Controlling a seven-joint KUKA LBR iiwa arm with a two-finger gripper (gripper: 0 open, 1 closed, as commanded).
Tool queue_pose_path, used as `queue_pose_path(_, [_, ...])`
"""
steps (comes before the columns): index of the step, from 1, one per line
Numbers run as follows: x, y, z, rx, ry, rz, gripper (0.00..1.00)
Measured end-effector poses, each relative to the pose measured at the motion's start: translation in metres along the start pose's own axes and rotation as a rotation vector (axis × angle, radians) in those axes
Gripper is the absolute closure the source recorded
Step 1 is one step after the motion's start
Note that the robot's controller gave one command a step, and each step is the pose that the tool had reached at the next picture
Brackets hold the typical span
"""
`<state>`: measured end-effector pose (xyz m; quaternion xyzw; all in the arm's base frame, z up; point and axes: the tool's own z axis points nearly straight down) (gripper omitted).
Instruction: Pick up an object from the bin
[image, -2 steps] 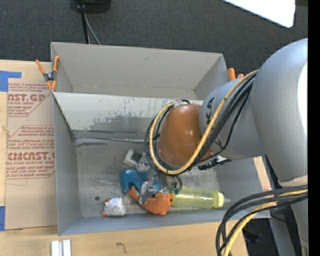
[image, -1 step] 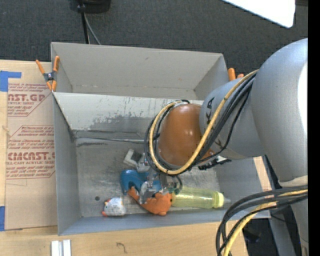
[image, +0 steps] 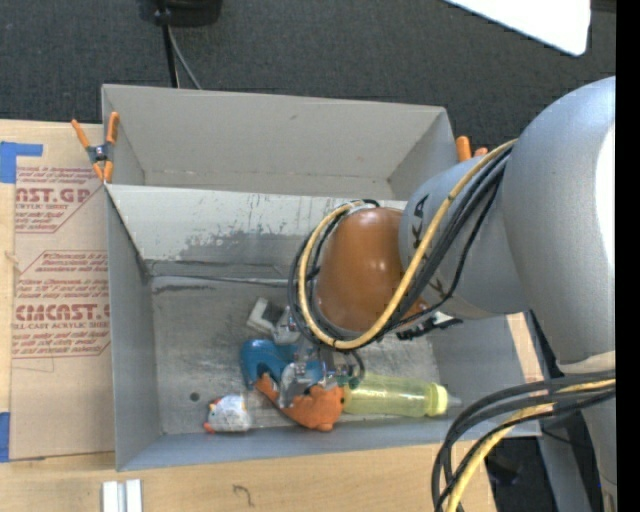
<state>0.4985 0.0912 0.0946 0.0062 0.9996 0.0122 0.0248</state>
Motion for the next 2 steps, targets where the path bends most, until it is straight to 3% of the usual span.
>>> queue_pose_path(2, [0.0,0.0,0.0,0.0,0.0,0.0,1.0])
